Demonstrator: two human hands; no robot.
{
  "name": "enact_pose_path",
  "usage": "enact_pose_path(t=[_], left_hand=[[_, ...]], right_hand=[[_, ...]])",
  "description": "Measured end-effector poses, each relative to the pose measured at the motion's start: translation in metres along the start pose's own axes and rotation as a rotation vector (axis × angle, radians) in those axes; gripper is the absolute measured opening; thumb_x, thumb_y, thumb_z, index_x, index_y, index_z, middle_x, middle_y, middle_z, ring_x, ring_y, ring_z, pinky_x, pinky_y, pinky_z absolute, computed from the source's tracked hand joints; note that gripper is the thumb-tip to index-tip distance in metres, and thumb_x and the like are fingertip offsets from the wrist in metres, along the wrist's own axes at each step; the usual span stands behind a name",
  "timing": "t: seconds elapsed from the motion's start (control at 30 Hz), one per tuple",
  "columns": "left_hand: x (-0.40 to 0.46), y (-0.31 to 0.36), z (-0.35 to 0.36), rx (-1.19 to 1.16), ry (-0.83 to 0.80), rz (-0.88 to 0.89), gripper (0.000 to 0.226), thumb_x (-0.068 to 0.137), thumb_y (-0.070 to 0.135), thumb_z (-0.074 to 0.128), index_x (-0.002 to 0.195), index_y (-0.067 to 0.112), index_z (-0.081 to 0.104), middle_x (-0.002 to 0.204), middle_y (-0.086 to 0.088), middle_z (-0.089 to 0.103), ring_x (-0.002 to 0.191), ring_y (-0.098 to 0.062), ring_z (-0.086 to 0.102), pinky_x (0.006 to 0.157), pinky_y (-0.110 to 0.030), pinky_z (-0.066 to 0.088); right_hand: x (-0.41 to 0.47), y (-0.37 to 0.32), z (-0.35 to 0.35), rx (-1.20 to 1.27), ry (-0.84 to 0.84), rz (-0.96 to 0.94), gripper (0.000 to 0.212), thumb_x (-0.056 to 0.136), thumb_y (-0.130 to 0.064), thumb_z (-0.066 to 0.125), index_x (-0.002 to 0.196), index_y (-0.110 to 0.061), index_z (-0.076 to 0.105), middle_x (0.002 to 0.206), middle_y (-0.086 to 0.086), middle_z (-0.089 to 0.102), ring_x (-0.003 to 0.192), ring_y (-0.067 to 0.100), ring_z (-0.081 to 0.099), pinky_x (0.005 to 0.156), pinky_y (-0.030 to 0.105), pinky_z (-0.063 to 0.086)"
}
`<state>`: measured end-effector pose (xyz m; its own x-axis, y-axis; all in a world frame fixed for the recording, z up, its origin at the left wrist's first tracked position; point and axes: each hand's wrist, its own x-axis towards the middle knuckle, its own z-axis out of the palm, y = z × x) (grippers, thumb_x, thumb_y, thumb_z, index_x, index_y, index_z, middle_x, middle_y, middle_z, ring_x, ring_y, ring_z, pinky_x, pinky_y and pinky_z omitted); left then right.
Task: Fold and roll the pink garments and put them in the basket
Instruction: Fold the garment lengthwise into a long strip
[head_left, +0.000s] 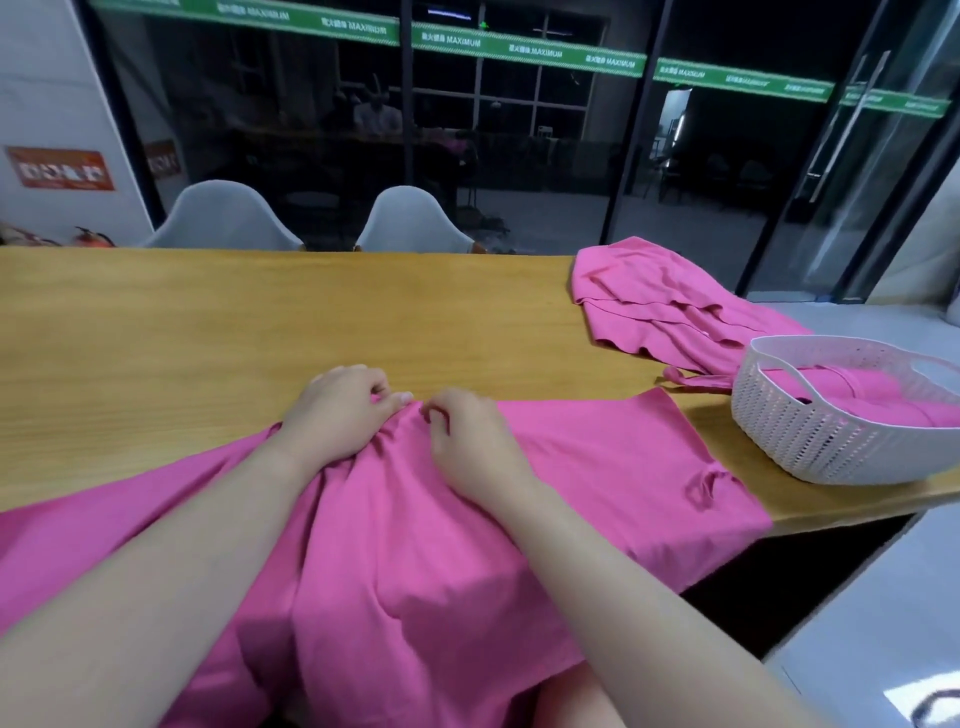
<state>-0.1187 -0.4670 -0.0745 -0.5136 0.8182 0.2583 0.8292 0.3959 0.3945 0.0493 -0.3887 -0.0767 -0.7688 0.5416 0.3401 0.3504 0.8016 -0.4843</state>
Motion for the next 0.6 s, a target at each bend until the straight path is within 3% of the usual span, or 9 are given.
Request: enact_pose_path(t=[0.13,0.3,0.4,0.6], left_hand=[[-0.002,0.003,-0.001,-0.022,0.038,-0.026,0.036,0.094,0.052,0.062,0.073,0.024,0.052,0.075,0.011,0.055,0.081,-0.023,0.055,0.068,-0.035,0.034],[-0.032,0.021,-0.017,0.253,0.196,0.030,0.018,0.092,0.029,0.065,0.104,0.020,0.056,0.107,-0.002,0.054,0.105,-0.027,0.052,0.091,-0.039,0.041],[-0.086,0.021,-0.028,0.388,0.250,-0.035,0.024,0.089,0.021,0.061,0.113,0.017,0.055,0.114,-0.008,0.051,0.106,-0.030,0.051,0.090,-0.043,0.045],[-0.184,-0.009,-0.051,0.464,0.279,-0.192,0.015,0.094,0.019,0.063,0.105,0.010,0.060,0.102,-0.012,0.057,0.095,-0.034,0.058,0.077,-0.047,0.050]], right_hand=[[-0.001,0.005,0.007,-0.142,-0.058,-0.166,0.033,0.101,-0.027,0.050,0.118,-0.008,0.071,0.126,0.009,0.067,0.118,0.028,0.058,0.102,0.041,0.044],[-0.002,-0.002,0.001,-0.202,-0.220,-0.162,0.063,0.103,-0.060,0.037,0.152,-0.022,0.047,0.159,0.005,0.040,0.147,0.020,0.034,0.121,0.035,0.024],[0.001,-0.003,0.001,-0.261,-0.314,-0.138,0.078,0.095,-0.077,0.024,0.158,-0.033,0.034,0.166,0.004,0.028,0.153,0.019,0.022,0.124,0.036,0.016],[0.006,-0.002,0.003,-0.313,-0.386,-0.120,0.116,0.063,-0.097,-0.004,0.159,-0.039,0.024,0.168,0.004,0.021,0.155,0.020,0.017,0.127,0.040,0.013]])
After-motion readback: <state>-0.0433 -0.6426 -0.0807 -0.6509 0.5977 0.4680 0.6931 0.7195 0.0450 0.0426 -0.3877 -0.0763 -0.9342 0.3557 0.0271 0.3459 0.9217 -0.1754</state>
